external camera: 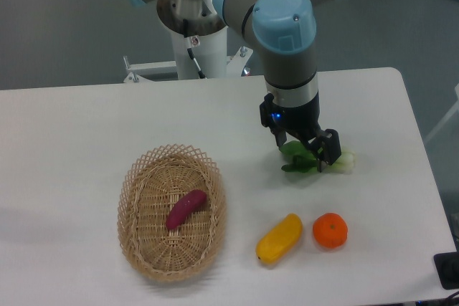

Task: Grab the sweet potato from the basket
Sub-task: 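Lift the gripper up from above the bok choy, then move the open gripper over the wicker basket above the sweet potato, then lower the gripper onto the purple sweet potato and close on it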

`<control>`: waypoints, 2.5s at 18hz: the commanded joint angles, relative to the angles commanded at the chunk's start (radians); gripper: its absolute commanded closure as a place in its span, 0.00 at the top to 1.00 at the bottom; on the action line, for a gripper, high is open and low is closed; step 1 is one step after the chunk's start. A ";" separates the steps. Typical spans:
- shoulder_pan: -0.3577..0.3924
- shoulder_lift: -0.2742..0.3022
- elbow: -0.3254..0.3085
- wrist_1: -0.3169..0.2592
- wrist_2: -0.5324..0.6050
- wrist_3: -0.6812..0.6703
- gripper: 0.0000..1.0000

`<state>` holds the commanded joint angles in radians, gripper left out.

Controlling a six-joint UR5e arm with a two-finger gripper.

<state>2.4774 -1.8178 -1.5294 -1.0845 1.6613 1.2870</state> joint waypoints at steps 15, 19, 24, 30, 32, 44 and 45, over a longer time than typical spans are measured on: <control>-0.050 0.028 -0.162 0.155 -0.173 -0.338 1.00; -0.120 0.011 -0.216 0.189 -0.175 -0.413 1.00; -0.210 -0.043 -0.281 0.193 -0.164 -0.512 1.00; -0.255 -0.104 -0.281 0.195 -0.172 -0.532 1.00; -0.258 -0.129 -0.281 0.198 -0.170 -0.537 1.00; -0.278 -0.201 -0.267 0.267 -0.163 -0.532 1.00; -0.279 -0.207 -0.267 0.271 -0.161 -0.532 1.00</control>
<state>2.1982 -2.0248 -1.7963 -0.8131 1.5002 0.7547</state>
